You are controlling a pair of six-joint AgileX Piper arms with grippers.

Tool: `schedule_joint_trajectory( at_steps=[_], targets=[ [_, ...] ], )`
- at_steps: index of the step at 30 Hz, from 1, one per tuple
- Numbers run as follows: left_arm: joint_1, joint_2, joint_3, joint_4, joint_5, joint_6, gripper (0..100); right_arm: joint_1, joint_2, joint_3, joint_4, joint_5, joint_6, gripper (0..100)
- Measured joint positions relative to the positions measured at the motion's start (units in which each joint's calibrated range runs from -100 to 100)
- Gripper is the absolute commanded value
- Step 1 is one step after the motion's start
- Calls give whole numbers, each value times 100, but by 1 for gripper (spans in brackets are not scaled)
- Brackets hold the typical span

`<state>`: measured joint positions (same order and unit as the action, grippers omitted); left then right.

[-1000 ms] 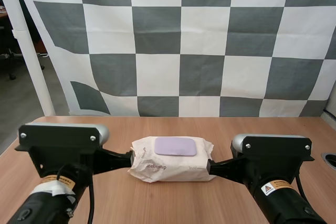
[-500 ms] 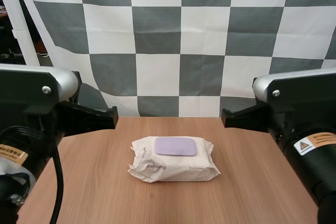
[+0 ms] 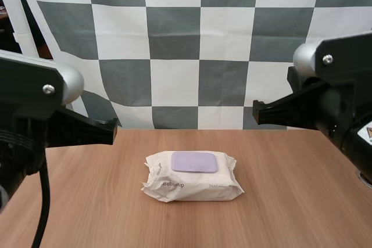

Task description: Open the wet wipes lid

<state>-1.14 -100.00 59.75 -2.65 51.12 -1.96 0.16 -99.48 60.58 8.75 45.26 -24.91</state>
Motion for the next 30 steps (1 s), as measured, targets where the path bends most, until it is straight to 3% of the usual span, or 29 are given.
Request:
schedule_joint_trajectory(
  at_steps=[1, 4, 9, 15, 21, 30],
  targets=[
    [0, 416, 0, 415, 129, 98, 0, 0, 141, -58, -89, 148, 0, 0],
    [0, 930, 0, 415, -175, 135, 0, 0, 1091, -483, -359, 1132, -220, 0],
    [0, 1456, 0, 415, -639, 748, 0, 0, 1658, -555, -359, 1237, -806, 0],
    [0, 2457, 0, 415, -738, 1135, 0, 0, 2439, -555, -349, 1719, -945, 0],
    [0, 3441, 0, -72, -952, 1290, 0, 0, 3135, -555, -349, 1739, -1204, 0],
    [0, 4621, 38, -360, -975, 2278, 1, 0, 3358, -555, 72, 1879, -1669, 0]
  ],
)
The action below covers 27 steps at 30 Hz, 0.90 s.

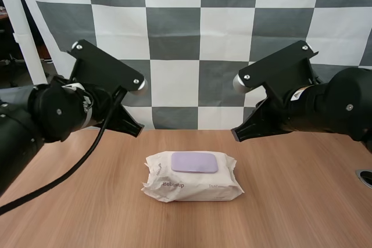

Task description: Open the wet wipes lid

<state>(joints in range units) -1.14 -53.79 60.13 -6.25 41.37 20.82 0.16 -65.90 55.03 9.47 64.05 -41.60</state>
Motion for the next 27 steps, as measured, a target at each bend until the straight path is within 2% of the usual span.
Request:
schedule_joint_trajectory(
  at_steps=[2, 4, 7, 8, 9, 16, 20, 27],
  targets=[
    [0, 284, 69, 3, 0, 33, 10, 0, 0, 0, -10, 0, -60, 0],
    [0, 612, 116, -65, -16, 107, 28, 0, 82, 0, -21, 68, -203, 25],
    [0, 1056, 194, -144, -14, 320, 72, 0, 226, 0, -21, 113, -335, 87],
    [0, 1183, 205, -163, -14, 354, 88, 0, 284, 0, -44, 113, -360, 100],
    [0, 1274, 205, -163, -14, 366, 100, 0, 337, 0, -35, 113, -397, 100],
    [0, 1574, 205, -256, 93, 786, 100, 0, 494, 0, -263, 39, -581, 100],
    [0, 1601, 205, -735, 134, 1375, 100, 0, 494, 0, -317, 39, -581, 100],
    [0, 2044, 205, -1799, 922, 2400, 100, 0, 494, 0, -560, 56, -581, 100]
  ],
)
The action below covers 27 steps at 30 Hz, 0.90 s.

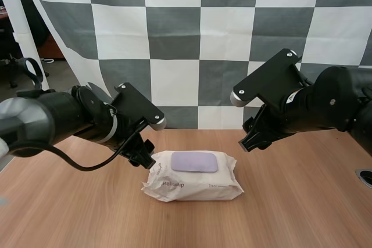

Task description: Open the wet wipes lid

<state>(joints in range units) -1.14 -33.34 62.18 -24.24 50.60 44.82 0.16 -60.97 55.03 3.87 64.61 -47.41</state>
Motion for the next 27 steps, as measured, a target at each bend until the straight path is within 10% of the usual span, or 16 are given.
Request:
schedule_joint_trajectory(
  at_steps=[5, 16, 27],
  targets=[
    [141, 231, 233, -566, 167, 779, 100, 0, 0, 0, -126, 18, 0, 100],
    [928, 1166, 692, -2105, 441, 2424, 100, 0, 0, 0, -80, 18, 0, 100],
    [960, 1808, 421, -2482, 1941, 4041, 100, 0, 0, 0, 101, 18, 10, 100]
  ],
)
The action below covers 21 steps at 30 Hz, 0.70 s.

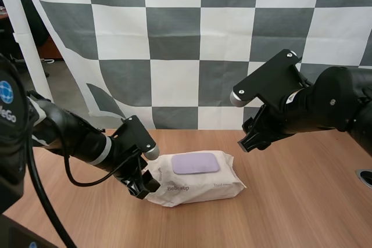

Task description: Open the wet wipes lid

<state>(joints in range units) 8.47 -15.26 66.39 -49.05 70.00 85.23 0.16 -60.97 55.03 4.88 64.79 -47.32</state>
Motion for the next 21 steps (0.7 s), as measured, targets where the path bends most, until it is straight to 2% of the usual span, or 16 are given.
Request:
schedule_joint_trajectory(
  at_steps=[7, 12, 16, 17, 21],
  targets=[
    [0, 61, -165, -260, 608, 635, 100, 0, 0, 0, 0, 0, 0, 100],
    [-28, 381, -244, -448, 716, 706, 100, 0, 0, 0, 376, 317, 0, 100],
    [-230, 778, -244, -501, 512, 716, 100, 0, 0, 0, 412, 358, 0, 100],
    [-404, 957, -244, -657, 222, 716, 100, 0, 0, 0, 427, 431, 0, 100],
    [-666, 1017, -244, -686, -288, 716, 99, 0, 0, 0, 461, 603, 0, 100]
  ],
)
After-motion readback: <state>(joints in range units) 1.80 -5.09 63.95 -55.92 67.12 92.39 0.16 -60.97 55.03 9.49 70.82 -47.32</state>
